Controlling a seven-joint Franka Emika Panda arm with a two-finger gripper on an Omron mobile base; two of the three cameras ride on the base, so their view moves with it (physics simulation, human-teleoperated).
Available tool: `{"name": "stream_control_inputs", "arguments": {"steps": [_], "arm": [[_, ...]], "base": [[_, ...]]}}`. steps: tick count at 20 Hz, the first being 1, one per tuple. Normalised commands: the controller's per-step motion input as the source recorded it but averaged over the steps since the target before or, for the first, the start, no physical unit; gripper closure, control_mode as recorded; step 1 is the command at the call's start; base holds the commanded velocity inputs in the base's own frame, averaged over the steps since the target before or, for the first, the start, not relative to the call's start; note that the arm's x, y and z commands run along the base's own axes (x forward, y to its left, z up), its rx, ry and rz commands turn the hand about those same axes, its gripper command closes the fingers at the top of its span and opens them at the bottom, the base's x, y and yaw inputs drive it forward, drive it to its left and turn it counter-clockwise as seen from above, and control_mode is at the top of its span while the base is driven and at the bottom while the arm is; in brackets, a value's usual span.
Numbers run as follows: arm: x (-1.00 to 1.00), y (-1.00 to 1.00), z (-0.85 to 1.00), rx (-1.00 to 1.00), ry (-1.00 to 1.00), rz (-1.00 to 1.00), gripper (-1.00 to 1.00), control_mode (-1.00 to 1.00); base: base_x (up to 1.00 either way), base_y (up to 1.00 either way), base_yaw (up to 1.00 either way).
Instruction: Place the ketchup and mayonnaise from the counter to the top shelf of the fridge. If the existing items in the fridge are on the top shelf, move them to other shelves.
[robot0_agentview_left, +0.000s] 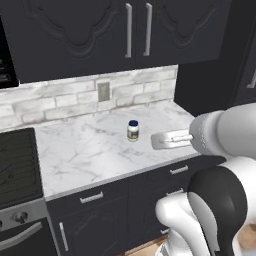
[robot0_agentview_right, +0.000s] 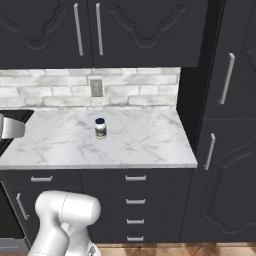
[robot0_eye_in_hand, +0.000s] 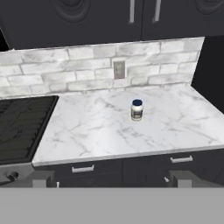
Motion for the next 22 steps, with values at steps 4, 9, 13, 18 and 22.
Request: {"name": "stream_control_inputs", "arguments": {"steps": [4,9,13,18,22], "arm": [[0.07,-0.54,0.0,0.08,0.0,0.02,-1.0,-1.0],[0.39,-0.41,-0.16,0.06,0.03,0.0,-1.0,-1.0],[0.5,-0.25,-0.32,0.02,0.01,0.0,-1.0,-1.0],[0.74,-0.25,-0.45,0.02,0.08,0.0,-1.0,-1.0],[0.88,-0.16,-0.5,0.0,0.11,0.0,-1.0,-1.0]], "base": [[0.0,0.0,0.0],[0.0,0.0,0.0],[0.0,0.0,0.0],[0.0,0.0,0.0],[0.0,0.0,0.0]]}}
